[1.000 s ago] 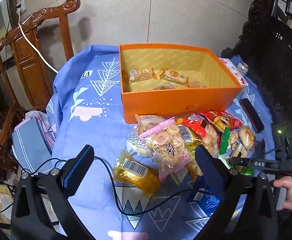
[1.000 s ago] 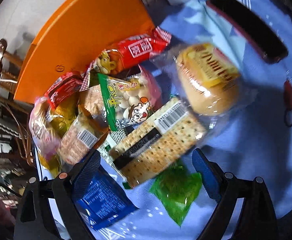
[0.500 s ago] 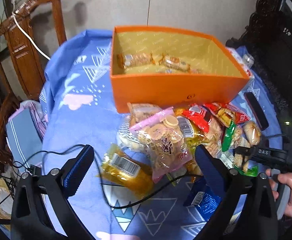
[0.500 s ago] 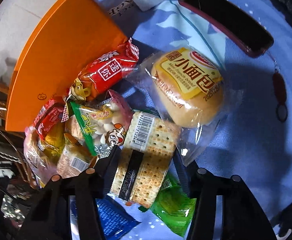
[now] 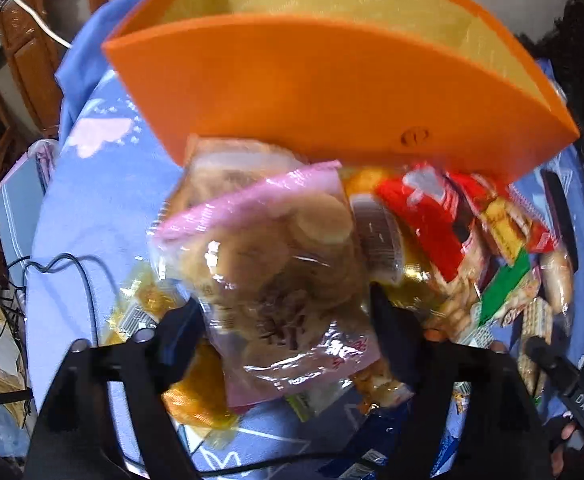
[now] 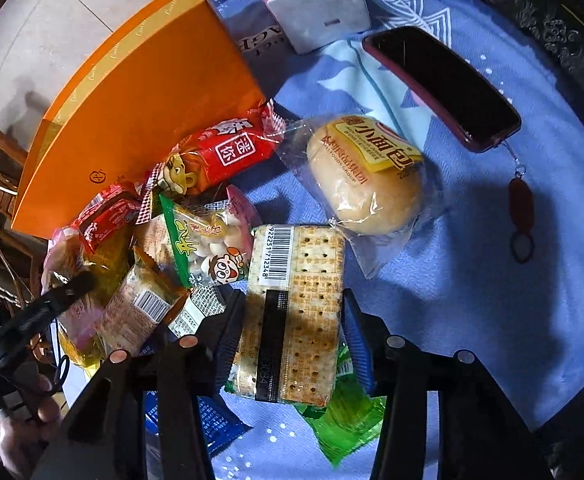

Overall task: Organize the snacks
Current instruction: 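Grasp the soda cracker pack with the right tool while the left tool grasps the round biscuit bag, then lift the cracker pack and biscuit bag over the orange box and release both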

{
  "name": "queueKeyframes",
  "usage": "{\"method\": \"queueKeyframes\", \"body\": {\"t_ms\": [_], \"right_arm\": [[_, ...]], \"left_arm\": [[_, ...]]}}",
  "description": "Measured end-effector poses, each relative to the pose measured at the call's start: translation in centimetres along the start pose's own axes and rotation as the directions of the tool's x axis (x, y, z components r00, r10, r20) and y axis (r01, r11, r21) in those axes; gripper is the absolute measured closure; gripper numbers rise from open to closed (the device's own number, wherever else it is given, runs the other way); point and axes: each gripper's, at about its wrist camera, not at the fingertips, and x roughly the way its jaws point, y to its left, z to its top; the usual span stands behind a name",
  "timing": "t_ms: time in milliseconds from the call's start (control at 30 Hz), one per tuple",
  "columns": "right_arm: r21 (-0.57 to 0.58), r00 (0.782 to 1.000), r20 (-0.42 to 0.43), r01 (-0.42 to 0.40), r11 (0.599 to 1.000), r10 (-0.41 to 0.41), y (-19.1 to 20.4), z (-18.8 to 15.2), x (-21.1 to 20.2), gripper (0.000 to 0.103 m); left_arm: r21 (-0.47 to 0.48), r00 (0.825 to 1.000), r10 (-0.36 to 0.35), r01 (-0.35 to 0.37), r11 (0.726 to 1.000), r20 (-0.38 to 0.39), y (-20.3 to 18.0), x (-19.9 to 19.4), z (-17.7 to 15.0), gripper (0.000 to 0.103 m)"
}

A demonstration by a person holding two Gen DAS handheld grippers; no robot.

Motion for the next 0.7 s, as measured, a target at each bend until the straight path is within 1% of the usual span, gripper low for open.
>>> {"method": "queueKeyframes", "body": {"t_ms": [33, 100, 200, 300, 433, 567, 700], "right_arm": [[-0.006, 1.0, 0.004, 0.0, 1.0, 0.0, 0.0, 0.0, -0.1, 0.055], [-0.016, 1.0, 0.012, 0.0, 1.0, 0.0, 0.0, -0.6, -0.9, 0.055], [-0.028, 1.0, 0.023, -0.005, 1.0, 0.006, 0.0, -1.1, -1.2, 0.055], [-0.042, 0.999, 0.039, -0.015, 0.999, 0.017, 0.0, -1.4, -2.3, 0.056], [-0.057, 0.997, 0.066, -0.043, 0.997, 0.046, -0.5, -1.8, -4.0, 0.056], [-0.076, 0.992, 0.094, -0.073, 0.994, 0.08, -0.2, -1.9, -5.0, 0.056], [-0.091, 0.985, 0.134, -0.092, 0.992, 0.104, 0.1, -1.6, -6.2, 0.056]], "left_arm": [[0.004, 1.0, -0.002, 0.002, 1.0, 0.01, 0.0, -0.1, -0.1, 0.036], [0.009, 1.0, -0.016, 0.016, 1.0, 0.015, 0.0, -0.3, -0.2, 0.041], [-0.005, 0.998, -0.055, 0.055, 0.998, 0.019, 0.7, -0.7, -0.5, 0.045], [-0.015, 0.994, -0.101, 0.102, 0.995, 0.034, 1.8, -1.7, -1.0, 0.046], [0.001, 0.986, -0.149, 0.149, 0.989, 0.079, 2.5, -3.8, -1.7, 0.046], [0.026, 0.975, -0.183, 0.181, 0.983, 0.126, 2.8, -6.2, -2.3, 0.046], [0.053, 0.963, -0.198, 0.191, 0.98, 0.181, 3.3, -8.6, -2.6, 0.046]]}}
